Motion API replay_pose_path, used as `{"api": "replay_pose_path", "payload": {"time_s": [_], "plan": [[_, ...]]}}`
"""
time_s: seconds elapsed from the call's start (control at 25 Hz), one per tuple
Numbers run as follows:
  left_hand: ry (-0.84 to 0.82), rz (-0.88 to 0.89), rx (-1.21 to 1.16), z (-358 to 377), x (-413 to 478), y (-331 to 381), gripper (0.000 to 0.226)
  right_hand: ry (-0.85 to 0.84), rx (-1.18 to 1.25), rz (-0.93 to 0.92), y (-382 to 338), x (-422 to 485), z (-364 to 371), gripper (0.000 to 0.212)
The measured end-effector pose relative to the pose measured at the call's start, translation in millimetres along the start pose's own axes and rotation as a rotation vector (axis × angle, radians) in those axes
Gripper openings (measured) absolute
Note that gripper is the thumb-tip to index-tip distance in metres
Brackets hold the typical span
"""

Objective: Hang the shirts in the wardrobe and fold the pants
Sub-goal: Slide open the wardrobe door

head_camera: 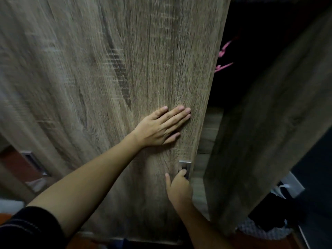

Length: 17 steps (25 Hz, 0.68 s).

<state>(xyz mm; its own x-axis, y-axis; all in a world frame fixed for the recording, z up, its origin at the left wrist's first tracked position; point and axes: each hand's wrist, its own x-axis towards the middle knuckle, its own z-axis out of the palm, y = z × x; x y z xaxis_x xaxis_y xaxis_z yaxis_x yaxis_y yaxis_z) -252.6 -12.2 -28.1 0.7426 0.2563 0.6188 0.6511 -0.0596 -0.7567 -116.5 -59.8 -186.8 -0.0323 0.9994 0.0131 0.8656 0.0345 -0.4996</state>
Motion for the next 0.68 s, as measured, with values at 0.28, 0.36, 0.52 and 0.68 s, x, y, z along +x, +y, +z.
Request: {"api": "replay_pose_path", "payload": {"time_s": [0.28, 0.36, 0.52, 0.68], "plan": [[-0.058, -0.001, 0.032, -19, -104, -79, 0.063, -0.062, -0.028, -0.073, -106, -33, 58, 0.058], [-0.069, -0.019, 0.041, -23, -129, -96, 0.066, -0.059, -0.069, -0.116, -127, -40, 70, 0.060], [-0.096, -0.023, 0.091, -29, -181, -133, 0.069, -0.078, -0.031, -0.226, -171, -51, 100, 0.064], [-0.123, -0.022, 0.107, -35, -220, -162, 0.070, -0.084, -0.038, -0.272, -208, -59, 121, 0.064]]}}
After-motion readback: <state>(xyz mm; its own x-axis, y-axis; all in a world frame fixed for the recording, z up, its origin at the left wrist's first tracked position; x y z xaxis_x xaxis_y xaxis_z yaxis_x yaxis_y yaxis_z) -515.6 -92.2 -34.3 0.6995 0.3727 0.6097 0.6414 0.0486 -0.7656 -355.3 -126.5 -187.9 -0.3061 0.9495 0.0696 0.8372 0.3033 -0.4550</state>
